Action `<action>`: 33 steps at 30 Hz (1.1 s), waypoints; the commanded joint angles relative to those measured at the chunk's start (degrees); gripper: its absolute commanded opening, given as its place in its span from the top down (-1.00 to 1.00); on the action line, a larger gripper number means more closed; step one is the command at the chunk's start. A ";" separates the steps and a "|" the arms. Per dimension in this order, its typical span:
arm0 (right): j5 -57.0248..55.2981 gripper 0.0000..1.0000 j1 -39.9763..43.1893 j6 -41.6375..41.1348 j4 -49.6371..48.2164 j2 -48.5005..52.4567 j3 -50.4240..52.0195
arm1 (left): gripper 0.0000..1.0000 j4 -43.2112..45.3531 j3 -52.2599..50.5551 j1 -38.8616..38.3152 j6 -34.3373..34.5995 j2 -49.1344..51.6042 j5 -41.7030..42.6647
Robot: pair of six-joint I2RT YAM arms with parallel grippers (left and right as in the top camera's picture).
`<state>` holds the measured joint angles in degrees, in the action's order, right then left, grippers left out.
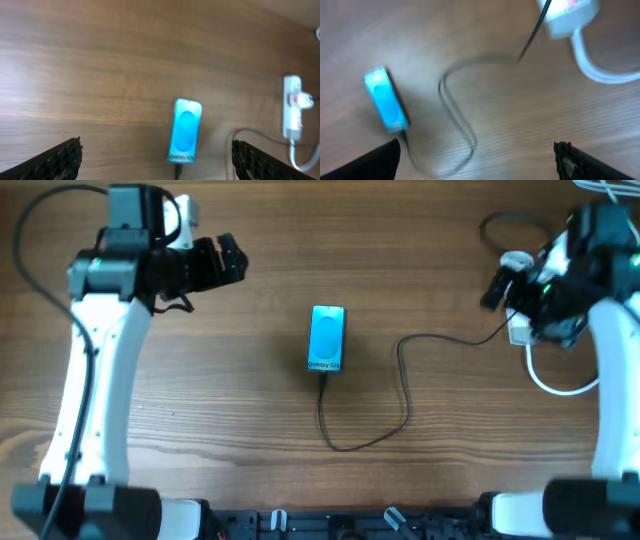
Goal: Plug charger to phone and switch on socket
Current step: 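Move the right gripper to the white power strip's switch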
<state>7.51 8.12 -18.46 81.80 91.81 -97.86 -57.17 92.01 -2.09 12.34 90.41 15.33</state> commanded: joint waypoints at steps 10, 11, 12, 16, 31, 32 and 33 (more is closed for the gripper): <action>-13.79 -0.99 18.38 -11.58 -16.28 11.52 -7.39 | -1.00 -0.13 -0.07 0.02 0.52 -0.35 -5.60; -14.23 -0.99 18.38 -11.56 -16.98 13.18 -7.28 | -1.00 -0.13 -0.07 0.02 0.52 -0.35 -5.60; -14.69 -0.99 18.38 -11.56 -18.69 15.89 -6.71 | -1.00 -0.13 -0.07 0.02 0.52 -0.35 -5.60; -15.43 -0.99 18.49 -11.74 -19.19 25.14 -6.54 | -1.00 -0.13 -0.07 0.02 0.52 -0.35 -5.60; -6.10 -1.00 18.36 -11.74 -29.70 33.51 2.38 | -1.00 -0.11 -0.07 0.02 0.52 -0.35 -5.60; -6.14 -0.99 18.36 -11.76 -30.25 33.51 2.75 | -1.00 -0.13 -0.07 0.02 0.52 -0.35 -5.60; -6.14 -0.99 18.36 -11.76 -30.53 33.57 2.86 | -1.00 -0.11 -0.07 0.02 0.52 -0.35 -5.60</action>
<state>0.40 26.68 -29.39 51.81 124.42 -95.74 -57.43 91.98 -2.09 12.60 89.91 10.31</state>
